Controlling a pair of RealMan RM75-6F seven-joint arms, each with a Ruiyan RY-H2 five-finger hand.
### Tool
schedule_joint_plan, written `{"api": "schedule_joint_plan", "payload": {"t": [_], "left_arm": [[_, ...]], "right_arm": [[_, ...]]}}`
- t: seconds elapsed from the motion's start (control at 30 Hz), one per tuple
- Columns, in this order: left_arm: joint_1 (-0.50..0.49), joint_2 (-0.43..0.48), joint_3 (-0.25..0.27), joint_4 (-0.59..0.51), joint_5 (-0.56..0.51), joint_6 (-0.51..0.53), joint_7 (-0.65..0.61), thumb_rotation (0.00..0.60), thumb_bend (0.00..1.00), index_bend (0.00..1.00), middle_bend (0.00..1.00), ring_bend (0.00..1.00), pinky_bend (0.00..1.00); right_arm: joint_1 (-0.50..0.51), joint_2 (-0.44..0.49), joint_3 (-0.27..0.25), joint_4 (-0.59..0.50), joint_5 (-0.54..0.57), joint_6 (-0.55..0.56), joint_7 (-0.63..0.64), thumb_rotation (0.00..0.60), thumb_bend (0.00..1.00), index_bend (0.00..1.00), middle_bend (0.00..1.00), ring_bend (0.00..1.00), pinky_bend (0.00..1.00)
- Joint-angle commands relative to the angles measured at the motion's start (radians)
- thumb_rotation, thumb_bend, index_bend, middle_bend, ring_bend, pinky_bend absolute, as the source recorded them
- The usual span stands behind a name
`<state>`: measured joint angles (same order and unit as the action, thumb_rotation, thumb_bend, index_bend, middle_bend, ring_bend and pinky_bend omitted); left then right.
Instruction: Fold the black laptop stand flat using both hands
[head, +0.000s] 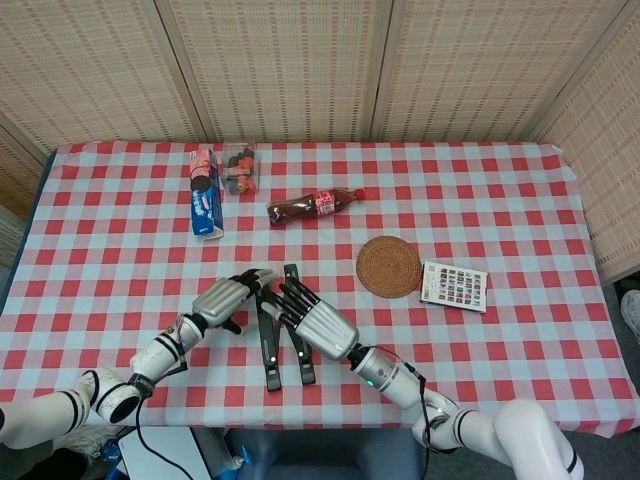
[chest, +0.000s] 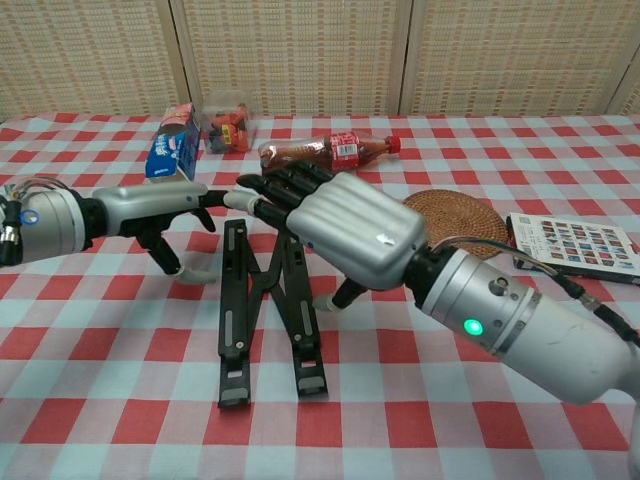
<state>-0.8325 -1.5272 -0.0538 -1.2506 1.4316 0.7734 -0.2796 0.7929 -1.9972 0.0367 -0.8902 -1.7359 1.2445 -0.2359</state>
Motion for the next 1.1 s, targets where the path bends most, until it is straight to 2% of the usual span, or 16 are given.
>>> {"api": "schedule_joint_plan", "payload": {"t": [0.03,0.3,0.43,0.67,1.1], "left_arm": [[0.016,0.026,-0.002,0.0,-0.011,0.015,-0.005,0.581,0.28,0.0,0.0,0.01,0.2],[0.06,0.105,-0.028,0.003,-0.051,0.066,-0.026,0.593,0.28,0.0,0.0,0.01,0.2],[0.075,0.137,-0.032,-0.008,-0.056,0.081,-0.026,0.596,0.28,0.0,0.0,0.01,0.2],[0.094,0.167,-0.029,-0.026,-0.046,0.101,-0.03,0.595,0.28,0.0,0.0,0.01,0.2],[0.115,0.174,-0.034,-0.011,-0.041,0.117,-0.065,0.593,0.28,0.0,0.0,0.01,0.2]], "right_arm": [[0.019,0.097,-0.019,-0.095,-0.022,-0.027,0.004,0.6,0.0,0.0,0.0,0.0,0.0],[0.132,0.375,-0.036,-0.427,-0.014,-0.268,0.026,0.6,0.0,0.0,0.0,0.0,0.0],[0.206,0.448,-0.027,-0.506,0.012,-0.414,0.035,0.6,0.0,0.0,0.0,0.0,0.0],[0.305,0.449,-0.014,-0.501,0.038,-0.584,0.027,0.6,0.0,0.0,0.0,0.0,0.0],[0.425,0.367,-0.02,-0.376,0.019,-0.697,0.038,0.6,0.0,0.0,0.0,0.0,0.0]]}}
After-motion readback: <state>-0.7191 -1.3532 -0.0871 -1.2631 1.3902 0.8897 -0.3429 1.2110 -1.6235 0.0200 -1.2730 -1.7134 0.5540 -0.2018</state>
